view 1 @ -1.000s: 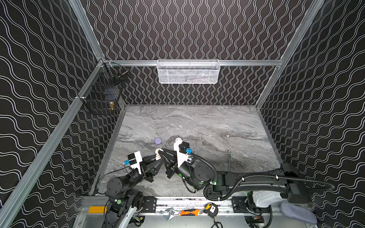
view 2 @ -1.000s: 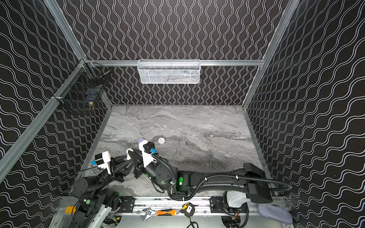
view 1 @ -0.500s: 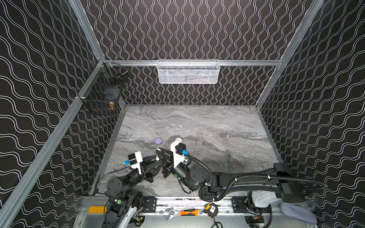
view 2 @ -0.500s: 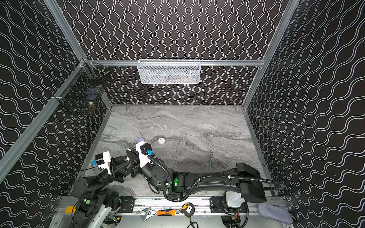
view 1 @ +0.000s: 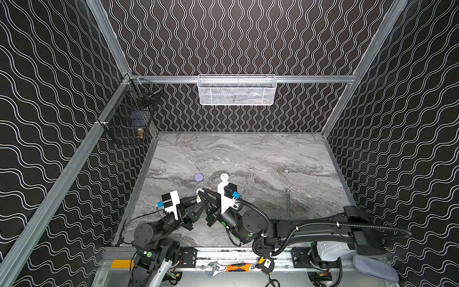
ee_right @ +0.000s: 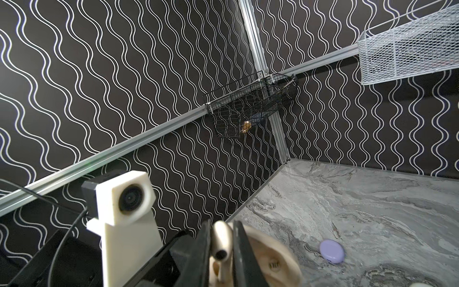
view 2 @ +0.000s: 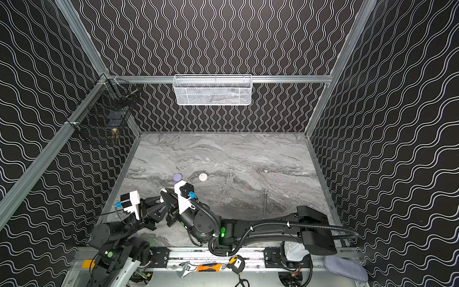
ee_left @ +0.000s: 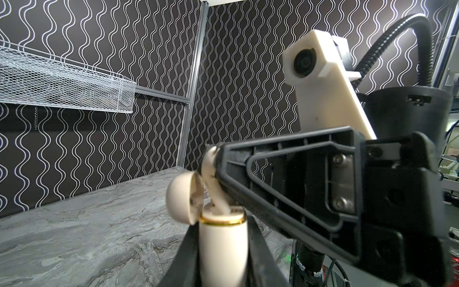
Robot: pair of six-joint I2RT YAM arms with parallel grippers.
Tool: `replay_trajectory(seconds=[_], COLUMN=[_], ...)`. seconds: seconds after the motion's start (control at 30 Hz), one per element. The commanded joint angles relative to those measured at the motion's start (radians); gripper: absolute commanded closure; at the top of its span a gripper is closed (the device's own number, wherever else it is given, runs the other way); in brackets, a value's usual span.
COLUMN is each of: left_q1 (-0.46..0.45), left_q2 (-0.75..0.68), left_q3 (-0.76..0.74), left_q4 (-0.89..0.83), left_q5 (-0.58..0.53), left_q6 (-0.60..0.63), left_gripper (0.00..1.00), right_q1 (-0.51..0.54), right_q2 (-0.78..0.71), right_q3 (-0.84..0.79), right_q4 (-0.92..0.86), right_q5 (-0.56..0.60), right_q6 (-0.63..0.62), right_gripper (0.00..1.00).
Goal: Insert the wireless bluetooth earbuds into the charging case
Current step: 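Align the held earbud over the empty slot of the open case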
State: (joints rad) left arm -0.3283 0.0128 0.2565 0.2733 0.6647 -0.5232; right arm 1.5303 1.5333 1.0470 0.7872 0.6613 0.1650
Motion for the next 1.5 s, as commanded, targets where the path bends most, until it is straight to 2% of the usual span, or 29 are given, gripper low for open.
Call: replay_trajectory(seconds=[0.0,0.63,0.87,1.2,1.47], left_q1=[0.0,0.0,0.0,0.0,0.001], left_q2=[-0.001,-0.002,-0.001,-0.001,-0.001], left_q3=[0.012,0.022,0.026,0.02,0.02], left_q4=[0.031,0.018,0.031,0.05,0.05], left_q5=[-0.003,-0.01,-0.002,0.016,0.014], left_q6=[0.004,0.023,0.013,0.006,0.011], left_gripper=[1.0,1.0,1.0,1.0,1.0], right_q1=[0.008,0.022,0.025,0.025,0.024], right_q2=[0.014,0.047,0.041,0.0,0.031], right_q3=[0.004,0.028,0.005,0.012,0.035], right_q4=[0.02,0.009,0.02,0.084,0.123], right_q5=[-0.015,0.0,0.055,0.072,0.127], right_q6=[0.01,0.082,0.08,-0.01,-0.076], right_gripper=[0.95,1.0,1.0,1.0,1.0])
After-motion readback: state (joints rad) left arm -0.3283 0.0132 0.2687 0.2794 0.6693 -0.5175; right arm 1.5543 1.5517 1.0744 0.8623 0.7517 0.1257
